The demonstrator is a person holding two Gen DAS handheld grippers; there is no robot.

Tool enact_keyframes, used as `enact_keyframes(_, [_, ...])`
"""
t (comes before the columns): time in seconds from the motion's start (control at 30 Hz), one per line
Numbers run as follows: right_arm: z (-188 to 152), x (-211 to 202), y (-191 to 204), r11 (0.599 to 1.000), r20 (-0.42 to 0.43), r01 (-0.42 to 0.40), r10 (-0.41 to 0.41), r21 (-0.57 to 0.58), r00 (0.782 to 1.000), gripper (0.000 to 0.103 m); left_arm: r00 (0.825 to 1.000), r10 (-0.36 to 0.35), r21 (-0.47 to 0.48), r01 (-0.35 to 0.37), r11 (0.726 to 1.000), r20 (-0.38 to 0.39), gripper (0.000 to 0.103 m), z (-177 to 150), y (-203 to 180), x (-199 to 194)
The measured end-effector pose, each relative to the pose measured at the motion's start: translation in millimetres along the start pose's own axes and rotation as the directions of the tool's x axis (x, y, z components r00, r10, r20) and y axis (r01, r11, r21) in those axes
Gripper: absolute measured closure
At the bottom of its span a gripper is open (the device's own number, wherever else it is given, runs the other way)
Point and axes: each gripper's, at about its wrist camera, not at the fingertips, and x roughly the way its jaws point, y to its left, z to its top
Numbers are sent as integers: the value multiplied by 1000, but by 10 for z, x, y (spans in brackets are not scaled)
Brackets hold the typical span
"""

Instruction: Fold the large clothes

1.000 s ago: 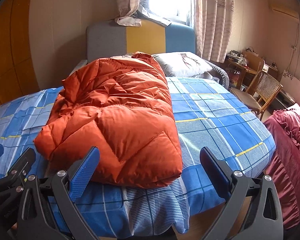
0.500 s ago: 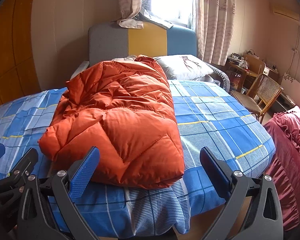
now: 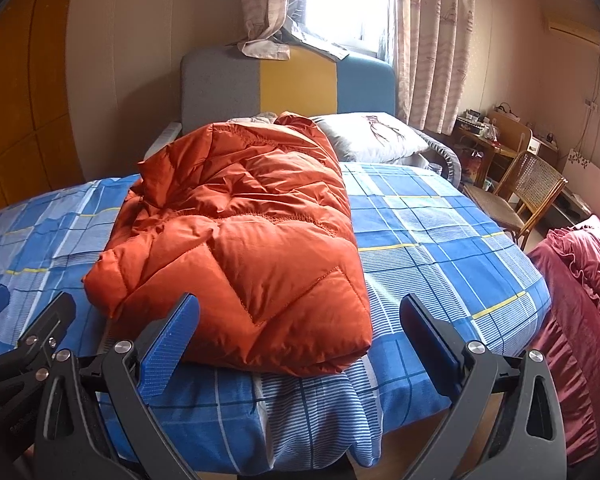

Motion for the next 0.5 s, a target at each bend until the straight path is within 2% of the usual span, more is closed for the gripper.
enact_keyframes(0.5, [-7,-17,-7,1000,0,-1,1,-3,1000,3,1000,-9,-3,9,1000,11,2,15,28,-51])
